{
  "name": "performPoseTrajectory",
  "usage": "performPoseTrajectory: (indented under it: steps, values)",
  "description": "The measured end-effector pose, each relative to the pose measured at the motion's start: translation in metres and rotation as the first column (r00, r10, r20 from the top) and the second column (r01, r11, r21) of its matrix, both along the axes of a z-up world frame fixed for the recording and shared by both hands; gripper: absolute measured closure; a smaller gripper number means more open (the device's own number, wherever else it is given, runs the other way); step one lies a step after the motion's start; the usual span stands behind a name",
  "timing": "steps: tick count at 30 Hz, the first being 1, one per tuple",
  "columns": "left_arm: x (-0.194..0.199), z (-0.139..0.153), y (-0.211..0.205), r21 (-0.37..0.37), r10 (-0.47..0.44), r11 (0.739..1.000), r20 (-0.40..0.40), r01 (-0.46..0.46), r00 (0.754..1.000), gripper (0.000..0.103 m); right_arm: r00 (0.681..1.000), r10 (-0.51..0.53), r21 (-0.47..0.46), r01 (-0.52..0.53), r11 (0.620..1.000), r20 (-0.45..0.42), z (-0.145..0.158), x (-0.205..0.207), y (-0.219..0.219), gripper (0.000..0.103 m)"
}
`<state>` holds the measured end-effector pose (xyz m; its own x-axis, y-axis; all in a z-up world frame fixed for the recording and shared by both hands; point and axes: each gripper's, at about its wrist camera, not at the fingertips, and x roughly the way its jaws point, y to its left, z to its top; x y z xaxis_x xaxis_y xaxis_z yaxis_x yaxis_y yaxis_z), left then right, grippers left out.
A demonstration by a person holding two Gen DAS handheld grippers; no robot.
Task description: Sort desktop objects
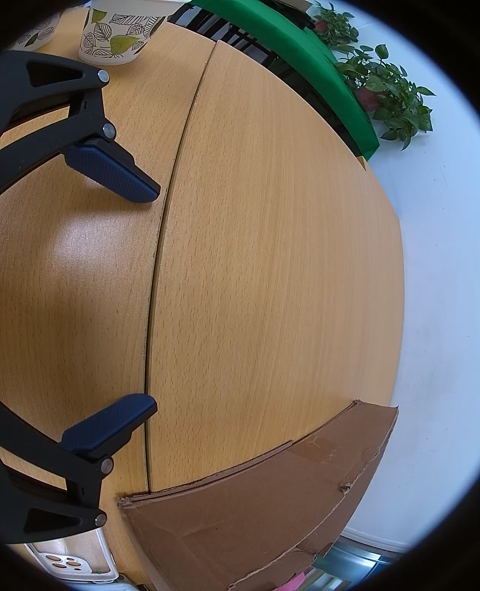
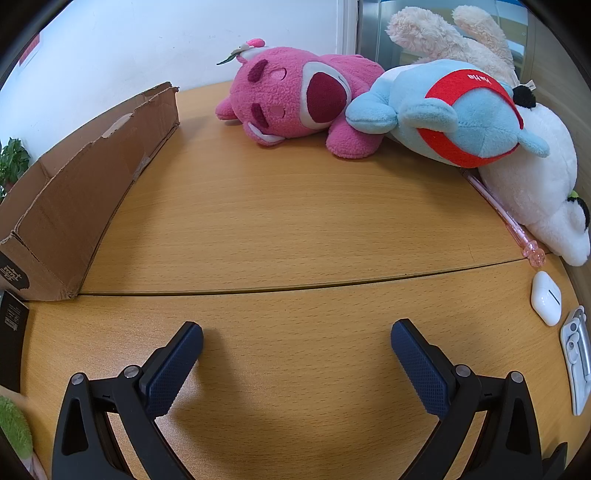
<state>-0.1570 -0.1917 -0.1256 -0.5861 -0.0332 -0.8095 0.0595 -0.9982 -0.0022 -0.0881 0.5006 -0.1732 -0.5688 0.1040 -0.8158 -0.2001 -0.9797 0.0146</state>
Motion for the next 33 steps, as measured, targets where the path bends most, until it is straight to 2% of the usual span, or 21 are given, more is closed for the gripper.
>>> performPoseTrajectory:
  steps: [10,15,17,18,19,21,23,25,27,28,30,31,33]
  values:
    - [0.003,0.000,0.000,0.001,-0.006,1.000,0.000,0.006,1.000,0.000,1.000,-0.011,0.000,0.011,1.000,0.001,0.002,0.000,-0.001,0.000]
    - [0.026,0.003,0.002,0.018,0.022,1.000,0.006,-0.022,1.000,0.000,1.000,-0.024,0.002,0.024,1.000,0.005,0.001,0.003,-0.003,0.000]
    - [0.046,0.018,0.007,0.041,0.016,0.999,-0.026,-0.015,1.000,0.000,0.999,-0.029,0.006,0.029,1.000,0.028,0.003,0.012,-0.003,0.000]
    - [0.058,0.030,0.012,0.050,0.007,0.999,-0.054,-0.004,0.999,0.000,0.998,-0.044,0.032,0.042,0.999,0.039,0.004,0.017,-0.002,0.000]
    - [0.069,0.045,0.016,0.059,-0.008,0.998,-0.084,0.013,0.996,0.000,0.997,-0.072,0.105,0.068,0.992,0.035,0.010,0.030,-0.003,0.000]
    - [0.098,0.077,0.029,0.094,-0.054,0.993,-0.142,0.068,0.988,0.000,0.997,-0.071,0.150,0.072,0.986,-0.012,0.026,0.052,-0.004,0.000]
    - [0.123,0.107,0.049,0.131,-0.123,0.980,-0.180,0.148,0.976,0.000,0.996,-0.037,0.124,0.047,0.991,-0.084,0.055,0.082,-0.008,0.000]
    - [0.148,0.131,0.075,0.174,-0.204,0.955,-0.212,0.242,0.956,0.000,0.989,0.015,0.125,0.003,0.992,-0.144,0.085,0.106,-0.018,0.000]
    - [0.164,0.143,0.102,0.241,-0.286,0.909,-0.233,0.340,0.929,0.000,0.970,0.095,0.147,-0.063,0.987,-0.222,0.120,0.129,-0.039,0.000]
    - [0.169,0.144,0.116,0.278,-0.320,0.882,-0.236,0.379,0.918,0.000,0.949,0.151,0.129,-0.120,0.984,-0.275,0.139,0.141,-0.055,0.000]
    - [0.176,0.139,0.147,0.372,-0.395,0.813,-0.214,0.449,0.893,0.000,0.913,0.228,0.069,-0.217,0.974,-0.339,0.160,0.150,-0.081,0.000]
    - [0.178,0.134,0.164,0.415,-0.431,0.775,-0.203,0.476,0.879,0.000,0.879,0.283,0.017,-0.300,0.954,-0.383,0.167,0.154,-0.102,0.000]
    - [0.178,0.122,0.192,0.461,-0.486,0.725,-0.185,0.512,0.854,0.000,0.841,0.349,-0.046,-0.402,0.914,-0.414,0.165,0.154,-0.131,0.000]
